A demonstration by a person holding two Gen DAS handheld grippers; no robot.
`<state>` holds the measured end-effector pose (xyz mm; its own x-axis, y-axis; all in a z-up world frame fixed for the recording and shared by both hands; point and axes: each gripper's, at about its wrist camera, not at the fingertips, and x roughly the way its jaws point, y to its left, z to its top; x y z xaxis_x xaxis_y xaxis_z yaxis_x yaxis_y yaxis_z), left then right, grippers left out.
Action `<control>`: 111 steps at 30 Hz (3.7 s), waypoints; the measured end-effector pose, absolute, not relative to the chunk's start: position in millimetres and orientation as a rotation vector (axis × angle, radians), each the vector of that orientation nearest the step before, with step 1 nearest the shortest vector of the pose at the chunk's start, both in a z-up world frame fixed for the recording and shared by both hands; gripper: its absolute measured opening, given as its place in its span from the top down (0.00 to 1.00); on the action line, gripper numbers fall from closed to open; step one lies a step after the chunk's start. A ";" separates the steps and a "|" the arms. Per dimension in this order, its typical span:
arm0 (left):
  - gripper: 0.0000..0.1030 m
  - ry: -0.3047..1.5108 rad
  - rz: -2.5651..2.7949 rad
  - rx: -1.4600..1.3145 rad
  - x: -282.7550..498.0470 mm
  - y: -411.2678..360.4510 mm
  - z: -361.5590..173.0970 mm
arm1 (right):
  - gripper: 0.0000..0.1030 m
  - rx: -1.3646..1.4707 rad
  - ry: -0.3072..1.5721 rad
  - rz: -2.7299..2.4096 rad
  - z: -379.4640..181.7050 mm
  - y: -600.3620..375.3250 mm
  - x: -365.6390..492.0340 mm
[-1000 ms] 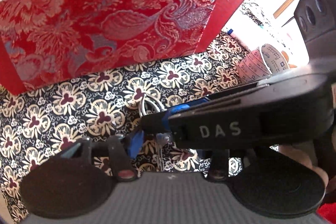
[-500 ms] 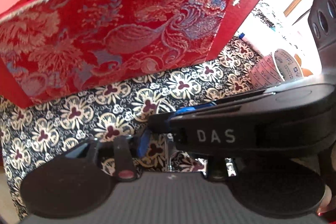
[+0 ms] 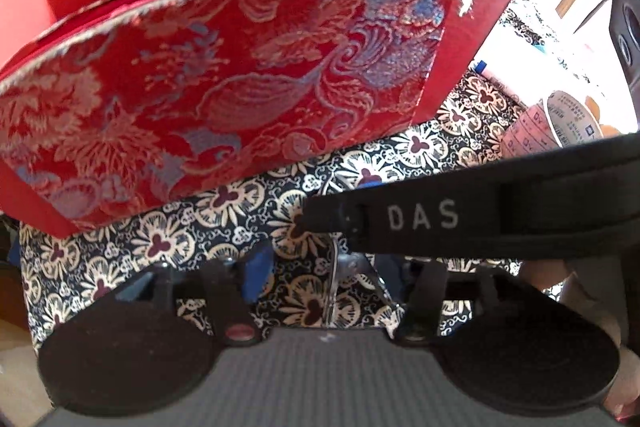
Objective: Organize rigid objects
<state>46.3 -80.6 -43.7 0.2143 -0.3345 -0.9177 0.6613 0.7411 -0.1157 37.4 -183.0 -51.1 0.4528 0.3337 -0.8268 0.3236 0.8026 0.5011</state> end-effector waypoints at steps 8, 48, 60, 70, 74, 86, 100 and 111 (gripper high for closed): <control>0.69 1.141 -0.698 0.380 44.7 -86.9 -43.5 | 0.90 0.669 1.112 0.024 -50.8 -180.5 27.0; 0.86 1.077 -0.842 0.481 0.7 -75.7 28.7 | 1.00 0.629 1.080 0.120 19.0 -179.0 -25.2; 0.86 0.847 -0.853 0.461 -9.5 -61.3 102.6 | 1.00 0.554 0.891 0.149 87.4 -173.9 -26.6; 0.87 0.813 -0.840 0.374 18.5 -49.5 109.4 | 1.00 0.551 0.822 0.172 87.6 -179.0 -5.1; 0.86 0.901 -0.846 0.346 20.5 -41.5 75.8 | 0.95 0.551 0.897 0.142 52.6 -179.0 -2.4; 0.54 1.063 -0.850 0.236 24.2 -46.3 -3.3 | 0.92 0.549 1.075 0.109 -20.2 -179.9 20.3; 0.55 1.101 -0.805 0.227 31.8 -61.6 -40.6 | 0.91 0.296 1.170 0.203 -40.7 -151.8 52.7; 0.67 1.074 -0.791 0.272 35.0 -67.3 -46.9 | 0.96 0.391 1.146 0.149 -46.2 -157.1 49.3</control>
<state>35.0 -67.3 -46.9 0.2400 -0.4437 -0.8635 0.6931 0.7011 -0.1676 49.3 -157.1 -46.2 0.4115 0.3122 -0.8563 0.0832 0.9227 0.3764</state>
